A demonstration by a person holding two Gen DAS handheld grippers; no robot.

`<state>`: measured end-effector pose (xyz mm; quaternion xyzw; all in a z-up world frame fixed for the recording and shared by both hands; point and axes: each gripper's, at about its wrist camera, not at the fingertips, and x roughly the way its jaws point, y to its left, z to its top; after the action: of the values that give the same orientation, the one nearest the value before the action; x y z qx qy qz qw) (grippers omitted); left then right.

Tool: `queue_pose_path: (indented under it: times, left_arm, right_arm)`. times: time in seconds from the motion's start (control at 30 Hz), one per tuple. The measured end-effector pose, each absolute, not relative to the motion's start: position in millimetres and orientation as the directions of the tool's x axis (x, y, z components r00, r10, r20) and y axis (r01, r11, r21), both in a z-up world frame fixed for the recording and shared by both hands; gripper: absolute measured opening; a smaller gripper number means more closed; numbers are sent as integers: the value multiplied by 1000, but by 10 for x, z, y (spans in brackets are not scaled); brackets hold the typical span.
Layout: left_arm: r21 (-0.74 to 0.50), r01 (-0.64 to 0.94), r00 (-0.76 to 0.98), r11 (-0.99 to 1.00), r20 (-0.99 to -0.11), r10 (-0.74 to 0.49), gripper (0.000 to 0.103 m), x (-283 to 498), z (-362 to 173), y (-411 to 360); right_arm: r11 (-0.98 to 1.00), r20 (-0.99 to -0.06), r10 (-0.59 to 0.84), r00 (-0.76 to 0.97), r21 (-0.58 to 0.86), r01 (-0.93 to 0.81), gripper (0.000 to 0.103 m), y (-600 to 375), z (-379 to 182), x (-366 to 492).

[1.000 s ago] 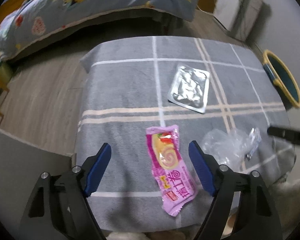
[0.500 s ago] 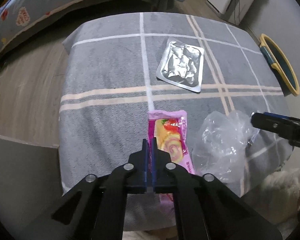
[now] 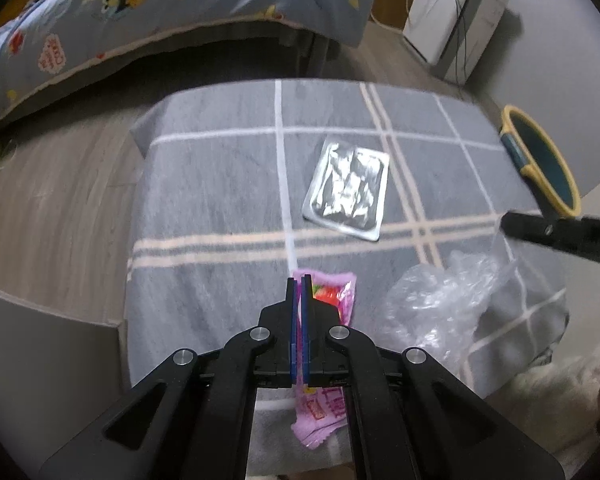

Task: Collect trash
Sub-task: 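Grasp the clear plastic bag with the right tool while the left tool grasps the pink wrapper, then carry the plastic bag and pink wrapper over the bin with both tools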

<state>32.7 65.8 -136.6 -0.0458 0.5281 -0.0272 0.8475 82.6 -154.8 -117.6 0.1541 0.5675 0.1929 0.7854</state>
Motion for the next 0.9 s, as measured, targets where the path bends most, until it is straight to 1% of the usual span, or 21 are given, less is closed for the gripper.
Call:
queue_pose_path:
  times: [0.13, 0.17, 0.2, 0.23, 0.27, 0.3, 0.33, 0.43, 0.57, 0.63, 0.67, 0.77, 0.9]
  left_arm:
    - [-135, -40, 389, 990, -915, -109, 2, 346, -1484, 733]
    - [-131, -44, 384, 990, -917, -105, 7, 325, -1501, 722]
    - [-133, -39, 377, 990, -920, -109, 20, 318, -1520, 705]
    - [-135, -32, 372, 990, -921, -113, 30, 314, -1534, 686]
    - [-127, -24, 373, 992, -921, -109, 54, 308, -1541, 647]
    - [-119, -11, 383, 993, -918, -105, 66, 299, -1536, 601]
    - [-113, -2, 384, 994, -918, -103, 67, 298, -1541, 575]
    - [-90, 35, 353, 995, -930, -97, 68, 311, -1624, 459]
    - [-61, 49, 304, 997, -950, -73, 68, 327, -1776, 396]
    - [-50, 61, 288, 997, -955, -65, 52, 343, -1823, 376]
    - [-44, 68, 284, 997, -957, -62, 33, 357, -1835, 367]
    - [-63, 62, 315, 996, -946, -79, 26, 410, -1756, 361]
    - [-53, 107, 403, 993, -911, -92, 25, 506, -1454, 222]
  right_arm:
    - [877, -809, 479, 341, 461, -140, 5, -1593, -932, 891]
    - [879, -805, 474, 356, 453, -146, 4, -1597, -861, 911]
    - [882, -801, 470, 370, 448, -150, 4, -1593, -803, 932]
    - [882, -797, 468, 382, 445, -152, 4, -1610, -745, 952]
    - [880, -791, 471, 391, 448, -156, 4, -1640, -675, 978]
    - [879, -786, 473, 399, 449, -158, 5, -1672, -610, 999]
    - [879, -782, 473, 406, 449, -159, 5, -1672, -560, 1027]
    - [872, -762, 485, 429, 459, -169, 5, -1789, -338, 1115]
    - [887, -748, 458, 480, 419, -194, 4, -1945, -52, 1266]
    - [886, -741, 458, 490, 422, -190, 4, -2039, 10, 1329]
    - [890, -741, 450, 499, 417, -184, 4, -2099, 23, 1366]
    - [891, -736, 441, 514, 426, -155, 4, -2250, -19, 1453]
    - [893, -736, 427, 526, 433, -120, 5, -2433, -91, 1538]
